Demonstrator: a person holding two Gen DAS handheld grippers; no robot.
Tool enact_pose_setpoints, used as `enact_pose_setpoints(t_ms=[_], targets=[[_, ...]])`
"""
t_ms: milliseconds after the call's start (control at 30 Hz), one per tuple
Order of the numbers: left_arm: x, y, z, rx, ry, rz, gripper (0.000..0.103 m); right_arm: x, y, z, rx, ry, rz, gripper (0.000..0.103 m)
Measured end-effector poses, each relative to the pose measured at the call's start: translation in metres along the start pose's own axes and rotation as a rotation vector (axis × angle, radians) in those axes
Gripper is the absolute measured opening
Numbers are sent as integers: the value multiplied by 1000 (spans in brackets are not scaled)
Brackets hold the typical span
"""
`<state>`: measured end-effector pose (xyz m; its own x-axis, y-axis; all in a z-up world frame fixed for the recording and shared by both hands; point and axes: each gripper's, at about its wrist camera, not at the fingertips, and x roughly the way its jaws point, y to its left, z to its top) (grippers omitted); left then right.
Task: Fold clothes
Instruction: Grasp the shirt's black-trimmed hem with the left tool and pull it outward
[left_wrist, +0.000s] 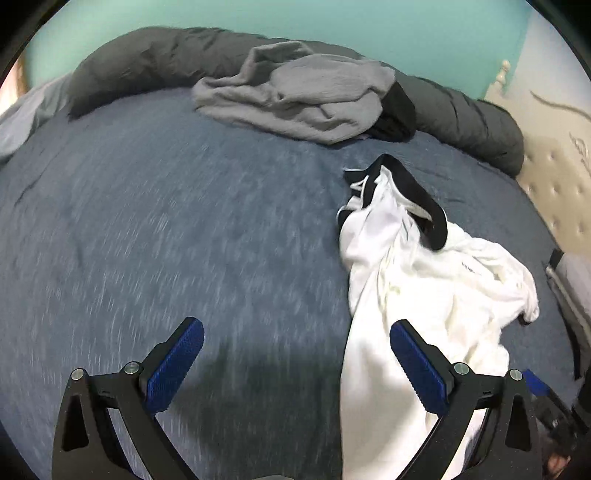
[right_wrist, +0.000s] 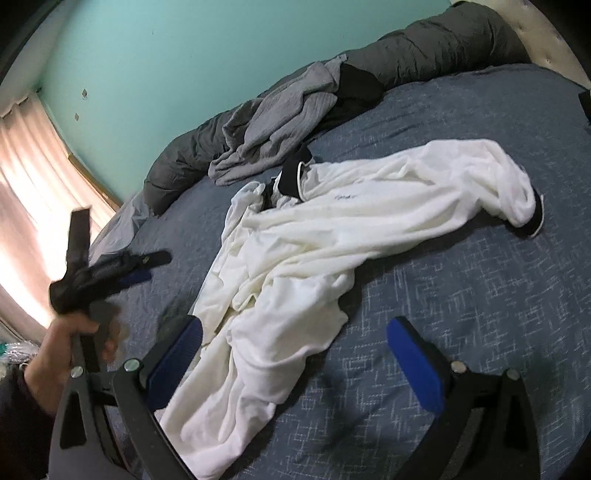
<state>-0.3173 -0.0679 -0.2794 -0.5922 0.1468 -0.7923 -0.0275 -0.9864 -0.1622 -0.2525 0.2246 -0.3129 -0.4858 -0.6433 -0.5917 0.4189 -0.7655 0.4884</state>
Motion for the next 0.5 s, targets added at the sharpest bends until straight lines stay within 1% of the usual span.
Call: enact_pose_setpoints(t_ms=[100,133,333,400,467,500], targets=[[18,-10,20,54,15,11,102,0,-5,1,17,0,9,101],[25,-11,26,57,24,13,102,0,-7,1,28,3,18,101],[59,-1,50,-8,69,-1,97,2,-13,2,35,8,27,101],[68,0,54,-15,78,-7,92,2,-15,2,34,9,20,101],[77,0,55,-14,98,-11,80,3,-17,2,38,11,22,101],[82,-1,55,-14,108,-13,78,2,-17,2,39,9,20,101]])
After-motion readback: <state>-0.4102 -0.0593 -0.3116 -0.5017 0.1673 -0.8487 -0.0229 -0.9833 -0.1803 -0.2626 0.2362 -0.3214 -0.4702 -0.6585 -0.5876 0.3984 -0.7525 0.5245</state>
